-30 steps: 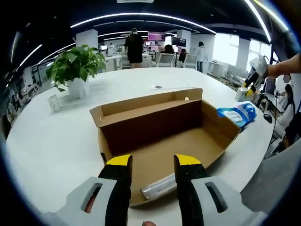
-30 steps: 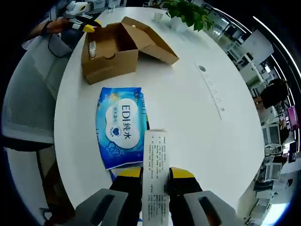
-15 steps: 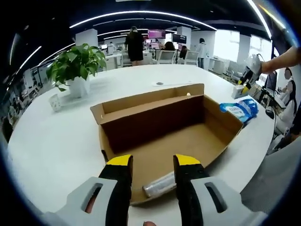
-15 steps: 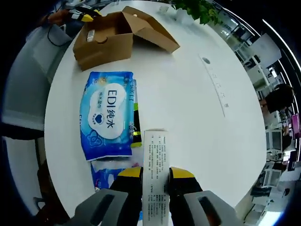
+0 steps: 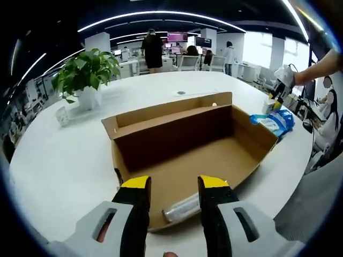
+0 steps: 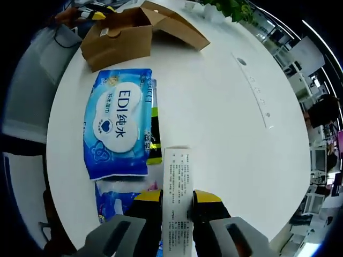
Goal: Operate the shoe box by opening the lid, removing the specified soft item, and placing it in the target area until the item is outside and the box remains undamaged.
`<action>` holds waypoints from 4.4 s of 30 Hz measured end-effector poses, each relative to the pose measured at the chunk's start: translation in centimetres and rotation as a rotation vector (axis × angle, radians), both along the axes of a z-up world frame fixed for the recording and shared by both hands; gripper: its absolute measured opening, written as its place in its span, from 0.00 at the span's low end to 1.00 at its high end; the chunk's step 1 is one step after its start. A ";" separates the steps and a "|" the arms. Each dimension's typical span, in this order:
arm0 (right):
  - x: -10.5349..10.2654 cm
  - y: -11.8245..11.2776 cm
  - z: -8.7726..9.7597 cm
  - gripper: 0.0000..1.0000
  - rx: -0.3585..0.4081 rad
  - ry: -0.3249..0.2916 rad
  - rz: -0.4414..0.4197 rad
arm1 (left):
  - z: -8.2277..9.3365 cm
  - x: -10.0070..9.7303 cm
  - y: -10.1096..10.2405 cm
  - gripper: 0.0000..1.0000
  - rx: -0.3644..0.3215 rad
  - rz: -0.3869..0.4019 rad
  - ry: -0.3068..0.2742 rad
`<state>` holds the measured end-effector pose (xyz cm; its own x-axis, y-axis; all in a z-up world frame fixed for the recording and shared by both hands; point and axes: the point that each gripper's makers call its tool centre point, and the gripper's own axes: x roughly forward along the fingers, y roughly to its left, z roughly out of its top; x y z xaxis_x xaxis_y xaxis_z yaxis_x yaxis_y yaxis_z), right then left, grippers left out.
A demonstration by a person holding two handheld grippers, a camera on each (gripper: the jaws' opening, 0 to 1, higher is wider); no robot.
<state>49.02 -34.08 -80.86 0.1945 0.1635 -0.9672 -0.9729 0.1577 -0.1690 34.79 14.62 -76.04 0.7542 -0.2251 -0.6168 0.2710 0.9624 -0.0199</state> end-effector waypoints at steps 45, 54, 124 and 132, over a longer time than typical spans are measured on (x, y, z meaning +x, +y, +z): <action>-0.9 -3.3 0.1 0.28 -0.190 -0.050 0.073 | -0.6 0.0 -0.8 0.35 -0.015 -0.026 0.011; -2.2 -3.2 2.7 0.30 -0.174 -0.084 -0.055 | -0.1 0.1 -1.4 0.35 -0.046 -0.038 -0.001; -14.1 24.4 6.2 0.43 0.718 -0.207 -0.653 | 0.7 -1.5 -6.9 0.35 -0.151 -0.220 0.011; -16.0 27.0 5.5 0.43 0.740 -0.195 -0.647 | 0.4 -1.6 -6.9 0.34 -0.144 -0.223 0.023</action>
<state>33.05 -7.09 -75.34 0.6030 0.5176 -0.6070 -0.6282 0.7771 0.0385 33.21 7.73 -75.66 0.6622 -0.4710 -0.5828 0.4741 0.8656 -0.1608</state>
